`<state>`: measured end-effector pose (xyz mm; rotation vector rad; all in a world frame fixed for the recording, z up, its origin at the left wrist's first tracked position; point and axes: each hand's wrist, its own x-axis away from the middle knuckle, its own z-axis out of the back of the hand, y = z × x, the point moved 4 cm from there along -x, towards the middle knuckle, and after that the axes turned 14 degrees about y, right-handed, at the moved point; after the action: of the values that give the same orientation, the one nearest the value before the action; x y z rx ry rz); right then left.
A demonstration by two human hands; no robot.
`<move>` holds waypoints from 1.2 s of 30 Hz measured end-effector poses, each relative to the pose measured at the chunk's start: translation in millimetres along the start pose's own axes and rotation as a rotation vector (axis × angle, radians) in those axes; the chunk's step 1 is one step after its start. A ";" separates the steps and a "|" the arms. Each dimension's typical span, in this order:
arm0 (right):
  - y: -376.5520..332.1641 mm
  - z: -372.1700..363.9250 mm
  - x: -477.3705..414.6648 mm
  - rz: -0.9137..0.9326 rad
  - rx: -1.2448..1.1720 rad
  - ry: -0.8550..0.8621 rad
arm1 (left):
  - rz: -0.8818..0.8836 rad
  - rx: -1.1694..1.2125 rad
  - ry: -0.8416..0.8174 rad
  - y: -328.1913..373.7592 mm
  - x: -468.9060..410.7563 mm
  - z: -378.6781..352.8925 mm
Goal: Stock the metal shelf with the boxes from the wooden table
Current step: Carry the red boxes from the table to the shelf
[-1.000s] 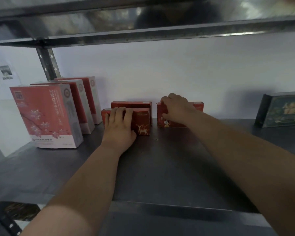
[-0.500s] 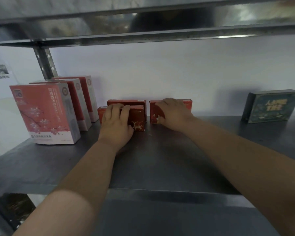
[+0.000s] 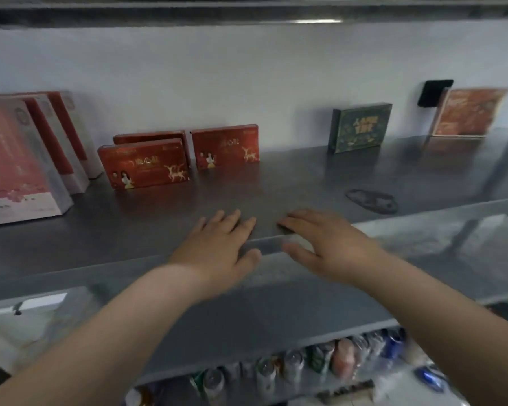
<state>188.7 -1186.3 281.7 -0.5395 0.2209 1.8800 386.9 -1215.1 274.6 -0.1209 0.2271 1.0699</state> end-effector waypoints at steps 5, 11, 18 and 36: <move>7.9 2.7 120.3 -0.086 0.057 0.168 | -0.343 -0.026 0.231 77.9 54.2 -23.6; 19.0 -19.1 265.2 -0.371 0.077 0.084 | -0.582 0.218 0.134 164.7 99.8 -93.0; 14.6 -40.0 452.6 -0.828 0.022 -0.230 | -0.746 0.238 -0.176 291.6 167.9 -180.4; -124.8 7.8 748.1 -1.772 0.091 -0.154 | -1.596 0.270 -0.512 525.6 357.1 -242.7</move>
<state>90.2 -510.1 -47.5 -0.2830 -0.2485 0.1691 58.7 -710.0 -41.2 0.2085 -0.2068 -0.5394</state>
